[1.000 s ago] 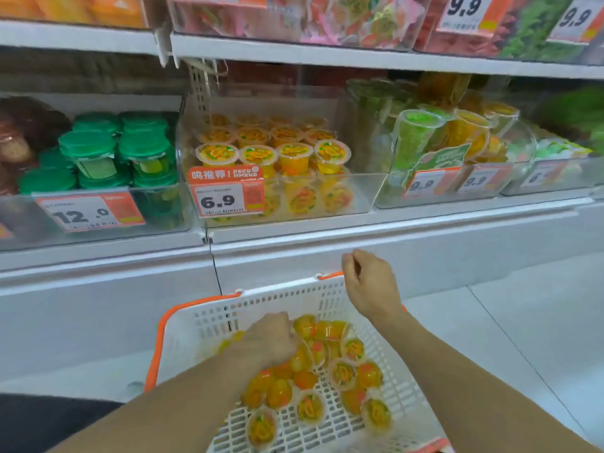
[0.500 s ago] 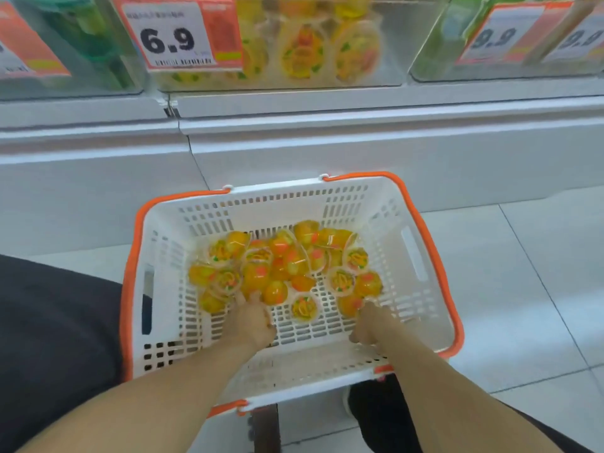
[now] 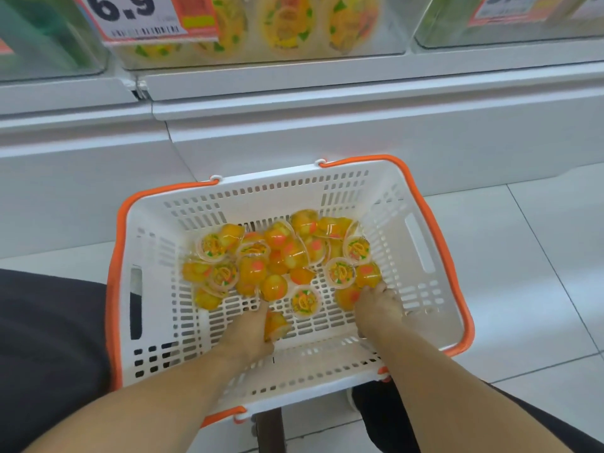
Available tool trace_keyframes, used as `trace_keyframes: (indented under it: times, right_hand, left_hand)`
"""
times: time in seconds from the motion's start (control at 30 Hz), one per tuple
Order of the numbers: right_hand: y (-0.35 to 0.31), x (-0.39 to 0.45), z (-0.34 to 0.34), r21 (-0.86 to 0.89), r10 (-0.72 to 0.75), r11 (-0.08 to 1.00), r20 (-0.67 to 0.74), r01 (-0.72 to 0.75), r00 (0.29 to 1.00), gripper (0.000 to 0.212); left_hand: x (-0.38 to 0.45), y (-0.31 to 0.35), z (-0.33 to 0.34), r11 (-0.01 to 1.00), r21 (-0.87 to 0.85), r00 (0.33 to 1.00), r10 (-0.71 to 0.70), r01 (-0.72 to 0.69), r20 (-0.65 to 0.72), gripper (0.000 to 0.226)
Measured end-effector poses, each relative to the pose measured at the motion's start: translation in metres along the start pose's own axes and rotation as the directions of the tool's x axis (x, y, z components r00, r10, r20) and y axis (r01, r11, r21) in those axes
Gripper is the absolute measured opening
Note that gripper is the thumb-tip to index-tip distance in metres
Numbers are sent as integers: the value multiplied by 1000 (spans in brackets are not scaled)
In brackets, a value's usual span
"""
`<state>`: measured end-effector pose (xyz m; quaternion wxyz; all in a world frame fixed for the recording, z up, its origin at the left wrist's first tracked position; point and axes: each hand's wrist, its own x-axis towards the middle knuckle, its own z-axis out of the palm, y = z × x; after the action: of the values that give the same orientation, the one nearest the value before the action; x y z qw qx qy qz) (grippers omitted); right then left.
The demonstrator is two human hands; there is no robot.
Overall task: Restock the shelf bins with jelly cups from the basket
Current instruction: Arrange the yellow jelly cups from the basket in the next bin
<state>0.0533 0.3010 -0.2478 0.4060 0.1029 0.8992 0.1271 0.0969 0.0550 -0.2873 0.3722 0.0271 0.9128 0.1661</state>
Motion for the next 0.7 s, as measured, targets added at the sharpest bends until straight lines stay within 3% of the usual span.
trace_keyframes:
  times: [0.1, 0.27, 0.4, 0.47, 0.53, 0.6, 0.7]
  right_hand:
    - [-9, 2, 1, 37, -39, 999, 37, 38, 999, 66]
    - [-12, 8, 4, 230, -146, 963, -2, 142, 989, 50]
    - [-16, 0, -1, 238, -189, 955, 32, 177, 981, 55]
    - [-17, -9, -12, 299, -232, 936, 129, 186, 964, 67]
    - [-15, -20, -37, 461, -306, 873, 269, 157, 913, 74]
    - [-6, -32, -73, 641, -439, 756, 346, 133, 830, 68]
    - [17, -53, -136, 832, -611, 509, 169, 221, 773, 53]
  left_hand:
    - [-4, 0, 2, 998, -55, 999, 32, -32, 5, 55]
    - [-11, 9, -9, 916, -399, 999, -26, 31, 19, 44]
    - [-21, 18, -41, 789, -591, 971, -31, 168, 235, 42]
    - [-32, 25, -69, 703, -674, 940, 26, 224, 340, 41]
    - [-43, 32, -100, 577, -772, 899, 141, 266, 415, 45]
    - [-53, 38, -133, 421, -864, 863, 288, 275, 415, 47]
    - [-72, 53, -188, 293, -927, 862, 379, 234, 337, 44]
